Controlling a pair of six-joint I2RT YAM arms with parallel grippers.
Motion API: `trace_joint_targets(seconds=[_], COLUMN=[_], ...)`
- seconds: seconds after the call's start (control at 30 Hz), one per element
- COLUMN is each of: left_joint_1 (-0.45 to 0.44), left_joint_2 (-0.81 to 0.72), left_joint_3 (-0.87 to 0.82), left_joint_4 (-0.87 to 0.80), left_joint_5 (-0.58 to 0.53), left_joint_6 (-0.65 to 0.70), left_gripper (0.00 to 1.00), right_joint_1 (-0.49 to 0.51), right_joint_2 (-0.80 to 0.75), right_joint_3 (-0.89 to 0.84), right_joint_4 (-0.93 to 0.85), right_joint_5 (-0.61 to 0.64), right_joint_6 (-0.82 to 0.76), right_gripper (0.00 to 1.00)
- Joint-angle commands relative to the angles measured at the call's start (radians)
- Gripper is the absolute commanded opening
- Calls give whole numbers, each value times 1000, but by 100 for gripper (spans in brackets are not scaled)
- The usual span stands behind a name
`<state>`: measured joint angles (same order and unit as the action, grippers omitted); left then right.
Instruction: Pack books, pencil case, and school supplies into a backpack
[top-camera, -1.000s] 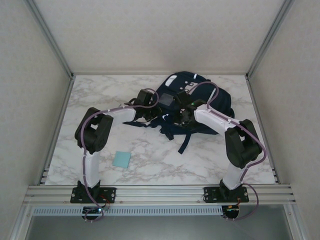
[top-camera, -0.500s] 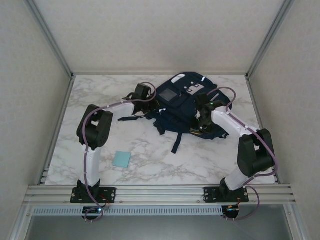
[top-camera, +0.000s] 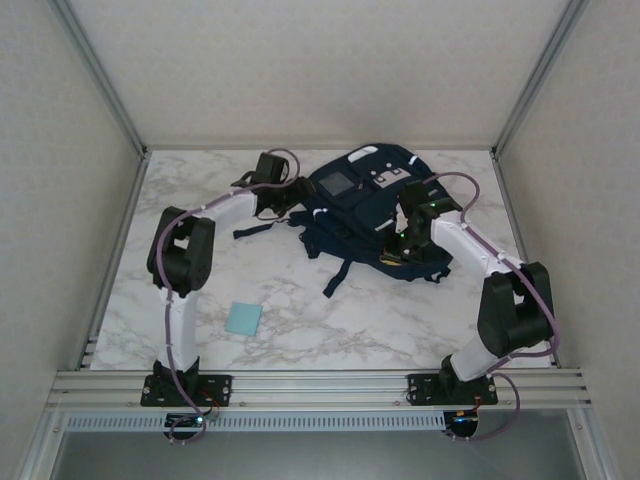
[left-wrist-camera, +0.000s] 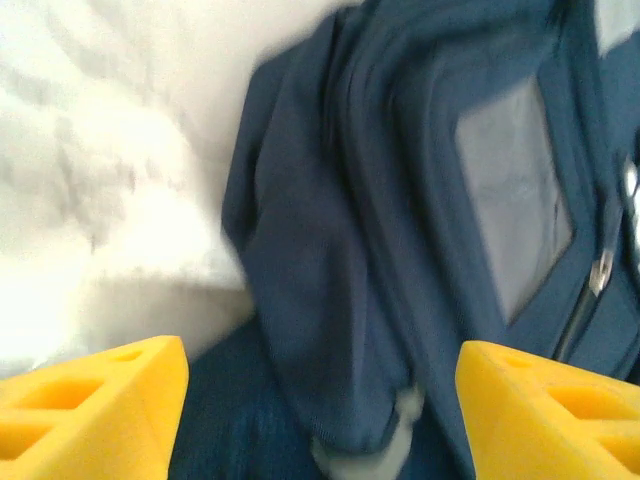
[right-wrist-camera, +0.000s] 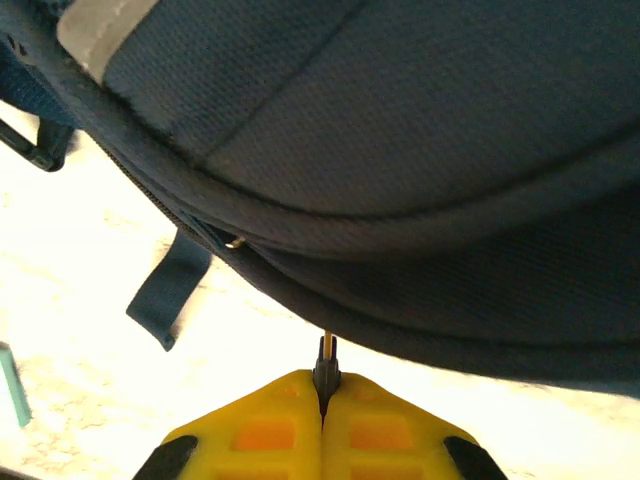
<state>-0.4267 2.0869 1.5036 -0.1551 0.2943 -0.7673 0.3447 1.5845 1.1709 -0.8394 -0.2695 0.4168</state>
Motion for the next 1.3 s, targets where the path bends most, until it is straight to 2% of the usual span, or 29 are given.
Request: trace_joint_targets(seconds=[0.0,0.17,0.3,0.47,0.6,0.7,0.8,0.9,0.97,1.03,1.2,1.27], left_joint_1=[-85,-178,-237,-296,-330,-343,-345,-347,-348,-348,-346,-333], left_joint_2=[-140,-201,-177,-111,-52,-22,-21,-36,-31,-13,33,30], left_joint_3=[-128,-285,-290,-207,-170,-174,-202,-215,-213,-201,-137,-147], left_joint_4=[85,286,376,391,400,405,403,352,331,347,311,308], left_joint_5=[64,67,54,48,66,76,83,77,72,80,82,79], left_joint_6=[-118,-381,-503,-545,-575,-598,-602,-568,-557,-563,-495,-471], left_gripper=[72,71,69,60,46,39,39,50,50,43,0,0], right_joint_1=[5,7,7,7,8,7,5,5,6,5,5,5], right_joint_2=[37,42,21,-7,-20,-19,-16,-12,-14,-11,36,59], right_joint_3=[47,64,43,12,-9,-15,-16,-8,-4,3,54,80], right_joint_4=[36,13,12,26,37,36,36,36,36,26,-111,-196], right_joint_5=[-73,-52,-39,-35,-36,-35,-28,-23,-28,-25,21,80], right_joint_6=[-26,-57,-66,-65,-70,-70,-69,-72,-75,-84,-165,-220], right_gripper=[0,0,0,0,0,0,0,0,0,0,0,0])
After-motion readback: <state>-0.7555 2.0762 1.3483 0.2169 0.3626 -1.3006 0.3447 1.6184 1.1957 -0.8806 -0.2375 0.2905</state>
